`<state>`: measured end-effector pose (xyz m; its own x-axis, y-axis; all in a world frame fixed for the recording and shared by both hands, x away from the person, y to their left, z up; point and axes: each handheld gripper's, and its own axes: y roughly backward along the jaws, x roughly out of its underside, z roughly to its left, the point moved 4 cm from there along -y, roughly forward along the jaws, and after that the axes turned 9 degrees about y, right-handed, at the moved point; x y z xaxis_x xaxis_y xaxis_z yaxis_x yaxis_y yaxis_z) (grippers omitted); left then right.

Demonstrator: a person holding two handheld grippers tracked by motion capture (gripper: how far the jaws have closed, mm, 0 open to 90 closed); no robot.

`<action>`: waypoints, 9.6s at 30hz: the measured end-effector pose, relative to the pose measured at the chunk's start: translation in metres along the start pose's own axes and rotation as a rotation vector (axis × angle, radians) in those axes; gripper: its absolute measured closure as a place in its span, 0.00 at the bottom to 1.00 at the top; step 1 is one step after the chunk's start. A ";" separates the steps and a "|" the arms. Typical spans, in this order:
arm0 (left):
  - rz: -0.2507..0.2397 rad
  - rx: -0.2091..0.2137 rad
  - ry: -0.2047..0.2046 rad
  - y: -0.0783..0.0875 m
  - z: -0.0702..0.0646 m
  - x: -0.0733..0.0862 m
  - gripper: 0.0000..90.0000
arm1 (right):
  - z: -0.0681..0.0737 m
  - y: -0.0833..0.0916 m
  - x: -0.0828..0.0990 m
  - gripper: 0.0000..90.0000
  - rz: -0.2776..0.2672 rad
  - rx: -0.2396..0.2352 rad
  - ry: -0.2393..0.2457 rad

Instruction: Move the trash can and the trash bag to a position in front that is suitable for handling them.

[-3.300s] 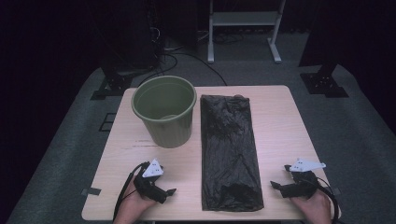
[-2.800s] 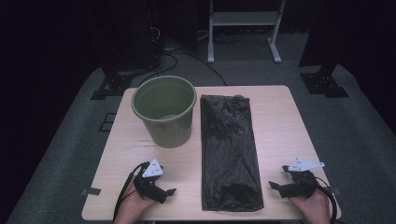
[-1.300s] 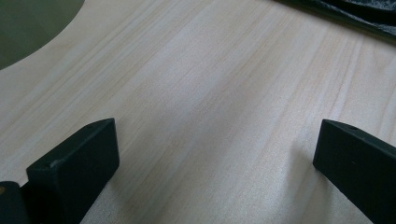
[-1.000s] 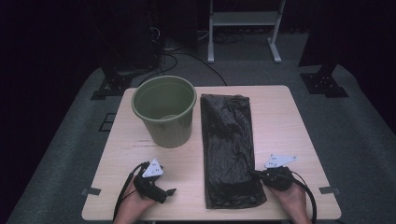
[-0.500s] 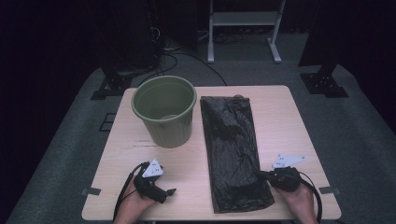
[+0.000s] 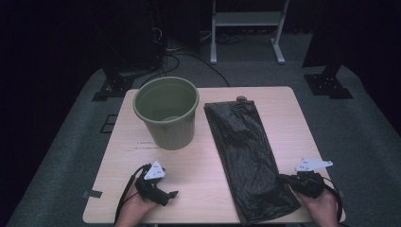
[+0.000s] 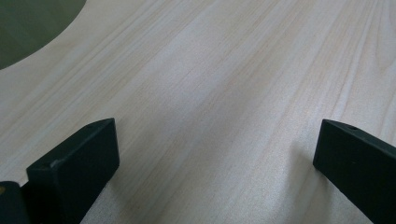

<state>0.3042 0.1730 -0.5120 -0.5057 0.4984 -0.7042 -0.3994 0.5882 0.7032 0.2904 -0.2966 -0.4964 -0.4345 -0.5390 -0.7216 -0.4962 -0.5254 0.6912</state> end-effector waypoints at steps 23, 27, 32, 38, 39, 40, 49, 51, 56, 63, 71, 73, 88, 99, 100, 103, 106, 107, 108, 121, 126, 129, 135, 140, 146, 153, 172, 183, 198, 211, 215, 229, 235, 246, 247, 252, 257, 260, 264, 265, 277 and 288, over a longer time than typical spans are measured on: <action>0.000 -0.002 0.002 0.000 0.000 0.000 0.00 | -0.014 0.029 0.002 0.31 -0.067 0.094 -0.044; -0.001 -0.002 0.002 0.000 0.000 0.000 0.00 | -0.013 0.024 -0.008 0.16 -0.065 0.091 -0.055; 0.000 -0.002 0.002 0.000 0.000 0.000 0.00 | -0.009 0.016 -0.022 0.07 -0.072 0.100 -0.036; -0.001 -0.002 0.003 0.000 0.000 0.000 0.00 | -0.004 -0.001 -0.036 0.00 -0.052 0.076 0.007; -0.001 -0.002 0.003 0.000 0.000 0.000 0.00 | -0.004 -0.004 -0.037 0.00 -0.048 0.074 0.007; -0.001 -0.002 0.003 0.000 0.000 0.000 0.00 | -0.004 -0.004 -0.037 0.00 -0.048 0.074 0.007; -0.001 -0.002 0.003 0.000 0.000 0.000 0.00 | 0.001 -0.034 -0.046 0.00 -0.019 0.065 0.014; -0.001 -0.002 0.003 0.000 0.000 0.000 0.00 | 0.004 -0.043 -0.047 0.00 -0.003 0.063 0.026; -0.001 -0.001 0.002 0.000 0.000 0.000 0.00 | 0.009 -0.064 -0.048 0.00 0.004 0.051 0.041; -0.001 -0.001 0.003 0.000 0.000 0.000 0.00 | 0.016 -0.075 -0.046 0.00 0.025 0.033 0.060; 0.001 0.003 0.022 0.001 0.001 -0.001 0.00 | 0.016 -0.075 -0.046 0.00 0.022 0.028 0.061; 0.004 0.010 0.023 0.003 0.001 -0.002 0.00 | 0.016 -0.075 -0.046 0.00 0.022 0.028 0.061; -0.065 0.070 0.065 0.035 -0.002 -0.030 0.00 | 0.016 -0.075 -0.046 0.00 0.022 0.027 0.061; -0.119 0.041 0.081 0.063 0.005 -0.052 0.00 | 0.016 -0.075 -0.046 0.00 0.021 0.027 0.061; -0.122 0.036 0.078 0.066 0.006 -0.055 0.00 | 0.016 -0.075 -0.046 0.00 0.022 0.027 0.061; -0.142 0.039 0.079 0.074 0.009 -0.062 0.00 | 0.016 -0.075 -0.046 0.00 0.021 0.027 0.061; -0.143 0.030 0.074 0.080 0.011 -0.067 0.00 | 0.016 -0.075 -0.046 0.00 0.022 0.027 0.061; -0.142 0.026 0.073 0.082 0.012 -0.069 0.00 | 0.016 -0.075 -0.046 0.00 0.021 0.027 0.061; -0.144 0.024 0.071 0.085 0.013 -0.072 0.00 | 0.016 -0.075 -0.046 0.00 0.021 0.027 0.061; -0.155 -0.011 0.076 0.112 0.023 -0.099 0.00 | 0.016 -0.075 -0.046 0.00 0.022 0.027 0.061; -0.163 -0.022 0.075 0.124 0.027 -0.112 0.00 | 0.016 -0.075 -0.046 0.00 0.022 0.026 0.061; -0.175 -0.030 0.073 0.132 0.030 -0.121 0.00 | 0.016 -0.075 -0.046 0.00 0.022 0.026 0.061; -0.200 -0.036 0.075 0.144 0.040 -0.137 0.00 | 0.016 -0.075 -0.046 0.00 0.022 0.026 0.060; -0.221 -0.036 0.078 0.151 0.051 -0.150 0.00 | 0.016 -0.075 -0.046 0.00 0.021 0.026 0.061; -0.221 -0.067 0.073 0.153 0.067 -0.163 0.00 | 0.016 -0.075 -0.046 0.00 0.022 0.026 0.060; -0.217 -0.103 0.077 0.146 0.091 -0.177 0.00 | 0.016 -0.075 -0.046 0.00 0.021 0.026 0.059; -0.188 -0.160 0.106 0.128 0.143 -0.182 0.00 | 0.017 -0.075 -0.046 0.00 0.022 0.023 0.062; -0.136 -0.167 0.141 0.110 0.158 -0.178 0.00 | 0.017 -0.075 -0.046 0.00 0.022 0.022 0.063; -0.133 -0.123 0.201 0.095 0.164 -0.170 0.00 | 0.017 -0.075 -0.046 0.00 0.022 0.019 0.067; -0.124 -0.101 0.191 0.092 0.149 -0.168 0.00 | 0.017 -0.075 -0.046 0.00 0.021 0.019 0.067; -0.116 -0.092 0.169 0.088 0.138 -0.167 0.00 | 0.017 -0.075 -0.046 0.00 0.022 0.018 0.067; -0.120 -0.039 0.129 0.081 0.094 -0.165 0.00 | 0.017 -0.075 -0.046 0.00 0.021 0.019 0.067; -0.126 -0.021 0.122 0.079 0.075 -0.162 0.00 | 0.017 -0.075 -0.046 0.00 0.022 0.018 0.064; -0.126 0.030 0.090 0.075 0.037 -0.159 0.00 | 0.017 -0.075 -0.046 0.00 0.022 0.018 0.066; -0.127 0.032 0.087 0.075 0.036 -0.159 0.00 | 0.017 -0.075 -0.046 0.00 0.022 0.018 0.066; -0.146 0.046 0.079 0.076 0.022 -0.154 0.00 | 0.017 -0.075 -0.046 0.00 0.022 0.018 0.066; -0.155 0.067 0.074 0.077 0.012 -0.151 0.00 | 0.017 -0.075 -0.046 0.00 0.022 0.018 0.067; -0.150 0.072 0.070 0.077 0.008 -0.151 0.00 | 0.017 -0.075 -0.046 0.00 0.022 0.018 0.067; -0.153 0.077 0.064 0.077 0.008 -0.151 0.00 | 0.017 -0.075 -0.046 0.00 0.022 0.018 0.068; -0.157 0.075 0.061 0.077 0.009 -0.152 0.00 | 0.017 -0.075 -0.046 0.00 0.022 0.018 0.068; -0.232 0.027 0.055 0.111 0.022 -0.171 0.00 | 0.017 -0.075 -0.046 0.00 0.022 0.016 0.069; -0.252 -0.015 0.047 0.143 0.014 -0.138 0.00 | 0.018 -0.075 -0.046 0.00 0.023 0.022 0.065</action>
<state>0.3282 0.1969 -0.3157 -0.4236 0.3065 -0.8524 -0.5287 0.6805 0.5074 0.3339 -0.2213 -0.5159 -0.3966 -0.5927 -0.7010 -0.5033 -0.4983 0.7060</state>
